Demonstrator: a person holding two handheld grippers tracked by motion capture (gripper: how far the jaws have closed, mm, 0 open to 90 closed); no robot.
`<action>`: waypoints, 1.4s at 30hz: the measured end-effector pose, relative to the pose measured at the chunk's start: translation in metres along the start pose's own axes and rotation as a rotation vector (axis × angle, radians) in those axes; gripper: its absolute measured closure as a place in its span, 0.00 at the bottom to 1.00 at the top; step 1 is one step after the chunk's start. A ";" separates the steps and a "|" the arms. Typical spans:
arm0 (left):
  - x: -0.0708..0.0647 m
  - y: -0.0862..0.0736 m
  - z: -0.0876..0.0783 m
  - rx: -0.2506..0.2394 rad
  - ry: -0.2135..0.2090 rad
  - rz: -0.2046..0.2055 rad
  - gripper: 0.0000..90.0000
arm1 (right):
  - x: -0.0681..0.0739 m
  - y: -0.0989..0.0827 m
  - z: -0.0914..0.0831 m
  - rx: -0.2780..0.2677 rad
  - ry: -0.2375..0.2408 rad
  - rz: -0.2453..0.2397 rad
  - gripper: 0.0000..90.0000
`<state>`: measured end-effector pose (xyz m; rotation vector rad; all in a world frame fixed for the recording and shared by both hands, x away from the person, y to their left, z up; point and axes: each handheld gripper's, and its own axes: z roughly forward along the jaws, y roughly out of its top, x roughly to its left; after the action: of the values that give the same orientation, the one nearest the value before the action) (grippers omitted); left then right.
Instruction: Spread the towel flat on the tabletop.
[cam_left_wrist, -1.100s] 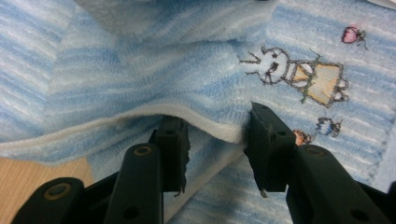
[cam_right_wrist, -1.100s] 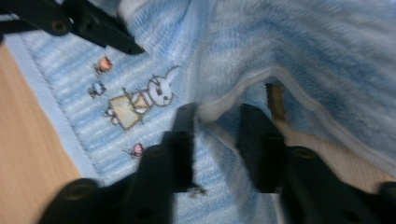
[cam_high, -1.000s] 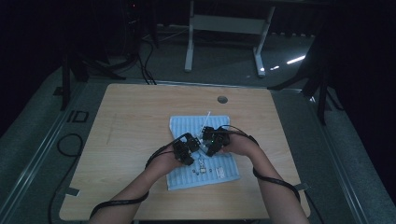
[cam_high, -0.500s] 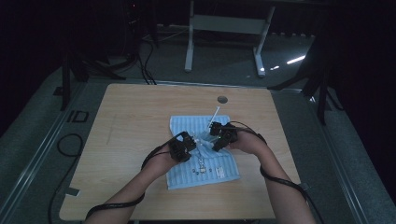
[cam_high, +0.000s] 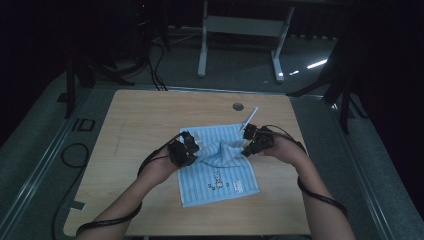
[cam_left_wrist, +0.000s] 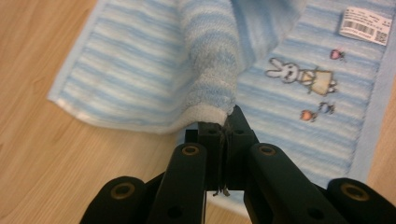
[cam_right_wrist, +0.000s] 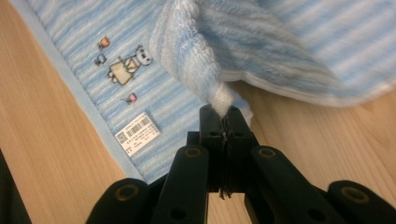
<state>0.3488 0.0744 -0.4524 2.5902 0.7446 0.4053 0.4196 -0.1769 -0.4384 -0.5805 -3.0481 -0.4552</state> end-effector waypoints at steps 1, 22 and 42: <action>0.003 -0.002 -0.002 -0.009 0.010 -0.014 0.97 | -0.002 -0.005 -0.005 -0.010 0.000 0.012 0.99; 0.056 -0.003 0.035 0.061 -0.040 -0.210 0.74 | -0.043 -0.055 -0.003 -0.027 -0.035 0.235 0.81; 0.020 -0.027 0.062 0.086 -0.153 -0.178 0.60 | -0.002 -0.046 0.040 -0.076 -0.058 0.134 0.72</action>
<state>0.3771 0.0874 -0.5160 2.5709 0.9465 0.1226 0.4065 -0.2075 -0.4900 -0.8090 -3.0312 -0.5614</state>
